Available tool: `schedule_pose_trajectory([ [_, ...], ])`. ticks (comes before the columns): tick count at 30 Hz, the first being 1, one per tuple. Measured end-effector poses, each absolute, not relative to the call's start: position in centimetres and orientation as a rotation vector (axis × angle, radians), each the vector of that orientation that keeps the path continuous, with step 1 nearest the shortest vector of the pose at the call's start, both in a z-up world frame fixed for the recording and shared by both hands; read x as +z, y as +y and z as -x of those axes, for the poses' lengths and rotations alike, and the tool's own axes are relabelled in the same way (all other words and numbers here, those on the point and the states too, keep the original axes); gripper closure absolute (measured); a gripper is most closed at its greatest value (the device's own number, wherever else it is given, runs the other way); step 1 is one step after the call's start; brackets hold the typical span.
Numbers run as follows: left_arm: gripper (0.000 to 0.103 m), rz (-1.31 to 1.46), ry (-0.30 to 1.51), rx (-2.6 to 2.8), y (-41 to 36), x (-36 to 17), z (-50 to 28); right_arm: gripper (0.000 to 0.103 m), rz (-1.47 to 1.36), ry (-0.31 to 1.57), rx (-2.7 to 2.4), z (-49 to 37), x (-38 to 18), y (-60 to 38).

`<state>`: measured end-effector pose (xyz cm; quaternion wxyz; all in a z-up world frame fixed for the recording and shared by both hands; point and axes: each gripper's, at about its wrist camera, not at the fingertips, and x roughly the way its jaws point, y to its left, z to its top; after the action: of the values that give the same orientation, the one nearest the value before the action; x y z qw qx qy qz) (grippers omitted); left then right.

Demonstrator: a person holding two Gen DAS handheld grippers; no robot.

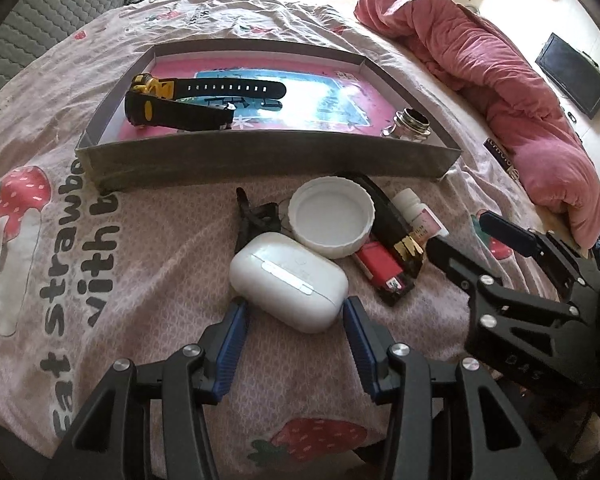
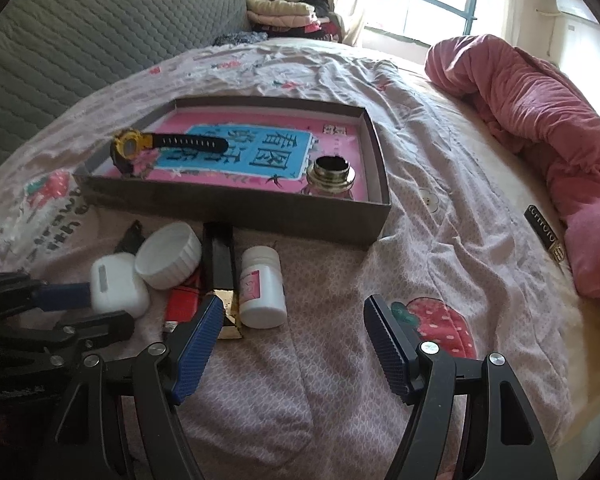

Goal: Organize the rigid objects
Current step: 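Close left gripper on the earbud case while right gripper grasps the pill bottle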

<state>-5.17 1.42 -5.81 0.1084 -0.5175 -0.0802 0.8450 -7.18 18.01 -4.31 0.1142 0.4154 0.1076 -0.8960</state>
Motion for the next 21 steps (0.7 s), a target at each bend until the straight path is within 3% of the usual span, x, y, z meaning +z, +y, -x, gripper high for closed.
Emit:
schedule_pose_trajectory([
  [16, 0.054, 1.468, -0.32, 2.493, 0.3, -6.3, 7.2, 0.031, -1.188, 0.35, -2.607, 9.5, -5.6, 17.5],
  [19, 0.054, 1.464, -0.325, 2.494, 0.3, -6.4, 7.4, 0.043, -1.188, 0.331, -2.576, 10.0, -5.9, 17.4],
  [21, 0.054, 1.462, -0.337, 2.492, 0.2, -6.5, 7.4, 0.061, -1.183, 0.341, -2.561, 10.0, -6.0, 17.1],
])
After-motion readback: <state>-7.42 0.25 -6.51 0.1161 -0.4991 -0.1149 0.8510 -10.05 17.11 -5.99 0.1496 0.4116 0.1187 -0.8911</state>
